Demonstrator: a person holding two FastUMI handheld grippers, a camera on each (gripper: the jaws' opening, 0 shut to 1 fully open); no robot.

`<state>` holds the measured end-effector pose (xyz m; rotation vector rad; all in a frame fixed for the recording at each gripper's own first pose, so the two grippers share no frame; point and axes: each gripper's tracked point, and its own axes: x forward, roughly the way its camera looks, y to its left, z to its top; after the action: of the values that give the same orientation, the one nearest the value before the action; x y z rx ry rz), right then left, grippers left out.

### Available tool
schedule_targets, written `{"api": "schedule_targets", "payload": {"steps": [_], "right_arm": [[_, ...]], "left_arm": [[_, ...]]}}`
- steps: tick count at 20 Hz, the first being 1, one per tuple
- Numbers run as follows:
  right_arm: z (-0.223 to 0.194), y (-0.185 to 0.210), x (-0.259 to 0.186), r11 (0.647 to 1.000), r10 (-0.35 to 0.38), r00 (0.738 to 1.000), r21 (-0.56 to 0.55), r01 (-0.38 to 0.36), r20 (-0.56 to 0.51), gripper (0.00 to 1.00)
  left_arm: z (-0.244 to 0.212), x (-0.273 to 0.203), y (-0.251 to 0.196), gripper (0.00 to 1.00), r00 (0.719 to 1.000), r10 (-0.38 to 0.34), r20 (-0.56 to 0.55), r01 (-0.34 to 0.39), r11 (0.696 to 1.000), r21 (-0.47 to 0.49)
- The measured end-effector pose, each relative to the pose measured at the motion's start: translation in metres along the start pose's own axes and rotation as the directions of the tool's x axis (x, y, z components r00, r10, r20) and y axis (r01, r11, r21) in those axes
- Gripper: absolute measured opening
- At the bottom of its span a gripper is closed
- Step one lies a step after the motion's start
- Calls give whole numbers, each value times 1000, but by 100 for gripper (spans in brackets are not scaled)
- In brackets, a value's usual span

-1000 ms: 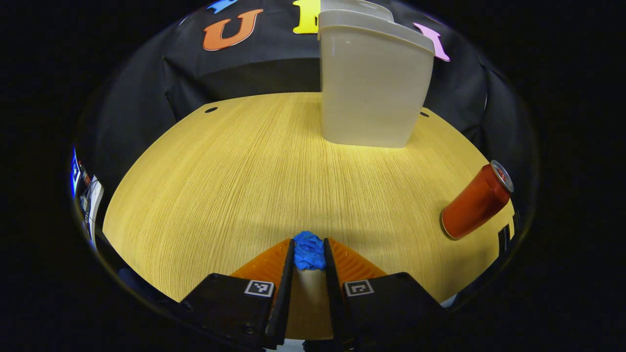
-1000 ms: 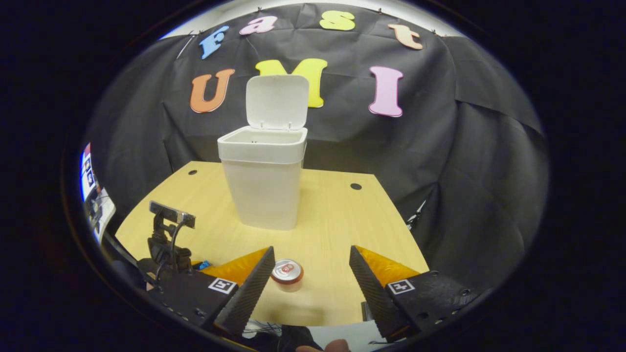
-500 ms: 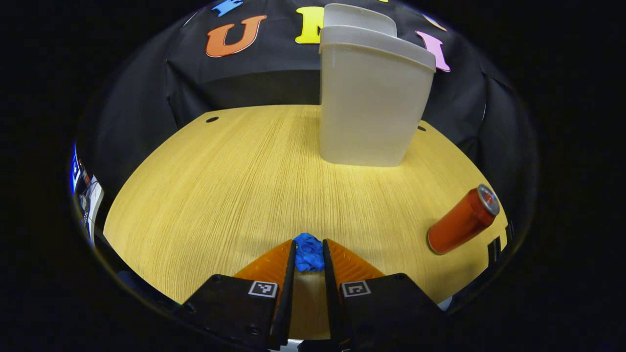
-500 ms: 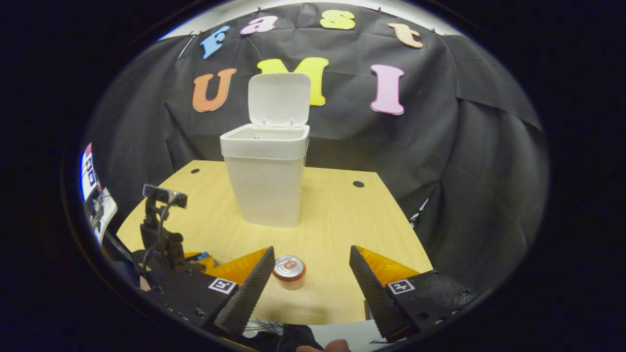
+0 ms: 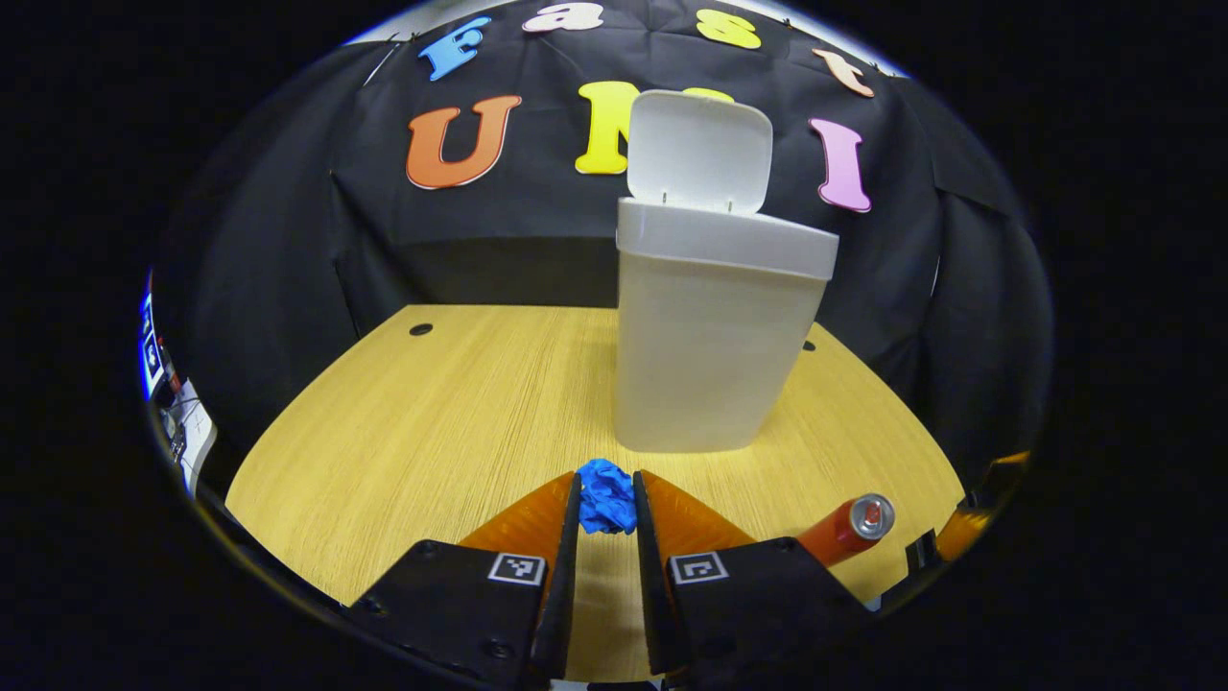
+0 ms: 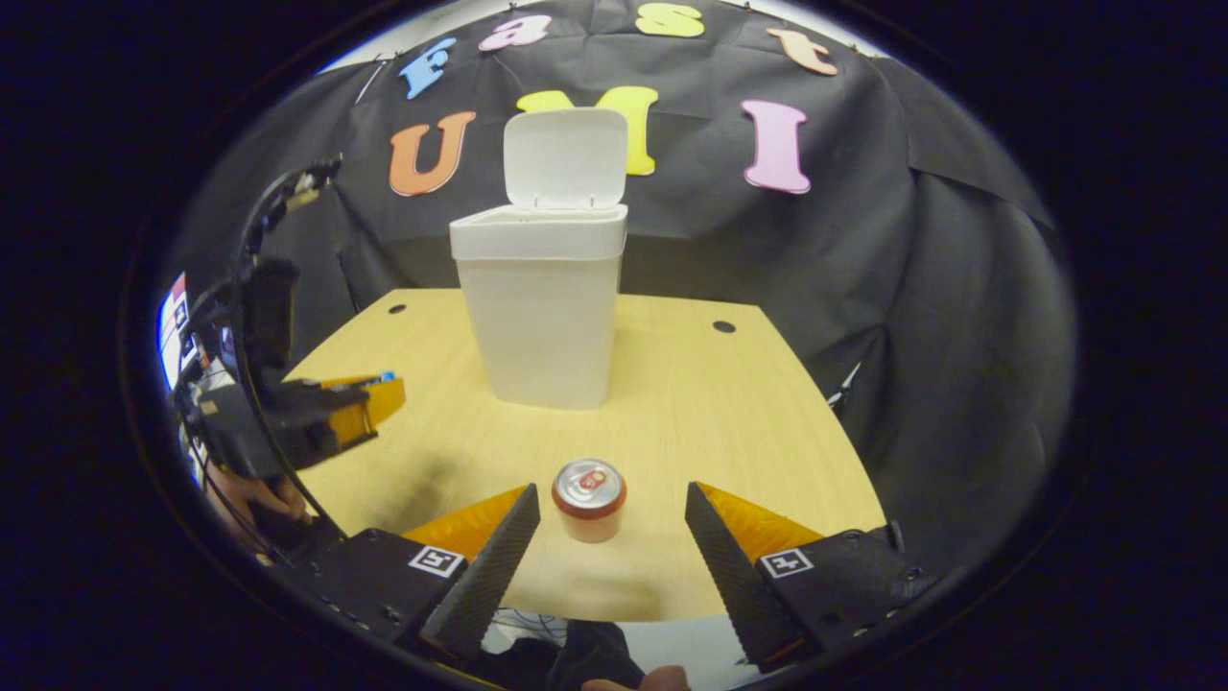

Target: Press the lid of the desktop garbage bin to open it, pick up the crumpled paper on the desktop and throw it into the bin, then pick up the pop can on the desktop and drop it into the bin, and finally close the garbage bin lid.

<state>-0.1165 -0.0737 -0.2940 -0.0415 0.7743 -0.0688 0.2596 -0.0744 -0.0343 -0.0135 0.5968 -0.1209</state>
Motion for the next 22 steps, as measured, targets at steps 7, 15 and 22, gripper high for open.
{"api": "schedule_targets", "payload": {"steps": [7, 15, 22], "right_arm": [[-41, 8, 29, 999, 14, 996, 32, -11, -91, 96], [-68, 15, 72, 1000, 22, 986, 25, -18, -167, 96], [-78, 22, 108, 997, 35, 976, 75, -19, -216, 95]], "left_arm": [[126, -29, 16, 33, 984, 0, 179, 1, 1000, -9], [171, -56, 30, 33, 963, 22, 269, -12, 999, -38], [196, -73, 34, 33, 949, 7, 315, 0, 1000, -24]]}}
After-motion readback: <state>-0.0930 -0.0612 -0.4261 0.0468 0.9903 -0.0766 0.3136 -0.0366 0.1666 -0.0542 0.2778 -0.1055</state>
